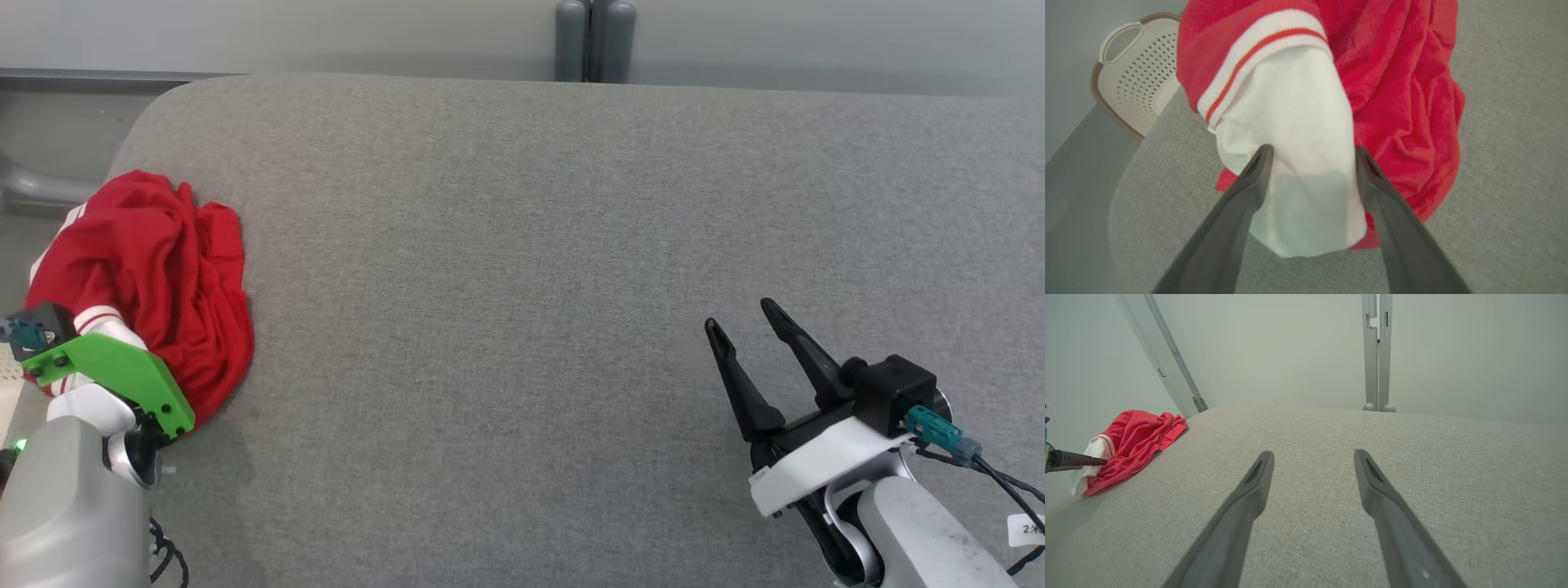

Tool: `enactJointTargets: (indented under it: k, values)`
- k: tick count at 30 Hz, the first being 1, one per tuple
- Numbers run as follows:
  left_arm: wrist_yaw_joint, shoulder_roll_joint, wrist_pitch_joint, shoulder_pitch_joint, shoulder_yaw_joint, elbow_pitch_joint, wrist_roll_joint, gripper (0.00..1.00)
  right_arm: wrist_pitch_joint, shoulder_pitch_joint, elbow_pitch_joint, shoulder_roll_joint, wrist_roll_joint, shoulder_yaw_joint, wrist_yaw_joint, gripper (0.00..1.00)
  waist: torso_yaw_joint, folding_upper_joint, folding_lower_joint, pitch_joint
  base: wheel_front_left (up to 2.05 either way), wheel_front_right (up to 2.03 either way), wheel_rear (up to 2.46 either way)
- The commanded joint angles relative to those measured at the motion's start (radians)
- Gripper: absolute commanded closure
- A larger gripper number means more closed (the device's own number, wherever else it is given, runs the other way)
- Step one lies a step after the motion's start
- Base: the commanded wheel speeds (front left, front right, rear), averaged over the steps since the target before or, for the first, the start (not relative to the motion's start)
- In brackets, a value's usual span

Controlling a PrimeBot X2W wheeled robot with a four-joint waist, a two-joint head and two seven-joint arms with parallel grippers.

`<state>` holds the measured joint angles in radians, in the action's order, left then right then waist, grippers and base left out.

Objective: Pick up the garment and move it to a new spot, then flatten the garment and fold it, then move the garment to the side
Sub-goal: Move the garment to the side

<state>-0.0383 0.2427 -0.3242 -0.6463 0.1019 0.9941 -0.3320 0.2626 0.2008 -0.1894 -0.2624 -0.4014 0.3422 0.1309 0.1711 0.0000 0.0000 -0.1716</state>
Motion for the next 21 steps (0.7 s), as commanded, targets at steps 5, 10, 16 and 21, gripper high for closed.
enactJointTargets:
  k: [5,10,16,21]
  values:
    - [0.004,0.018,0.054,-0.036,0.002,0.075,-0.012,0.94,0.003,0.001,-0.006,0.008,0.002,-0.011,0.0,0.0,-0.011,0.0,0.0,-0.007,0.0,0.0,0.0]
    - [0.027,0.017,0.104,-0.064,-0.015,0.12,-0.006,1.0,0.003,0.001,-0.008,0.017,0.002,-0.012,0.0,0.0,0.013,0.0,0.0,0.001,0.0,0.0,0.0]
    - [0.077,0.017,0.163,-0.107,-0.047,0.126,0.009,1.0,0.003,-0.009,-0.014,0.026,0.0,-0.012,0.0,0.0,0.033,0.0,0.0,0.029,0.0,0.0,0.0]
    - [0.113,0.02,0.22,-0.143,-0.094,0.082,0.042,1.0,0.003,-0.028,-0.016,0.031,-0.003,-0.023,0.0,0.0,0.032,0.0,0.0,0.066,0.0,0.0,0.0]
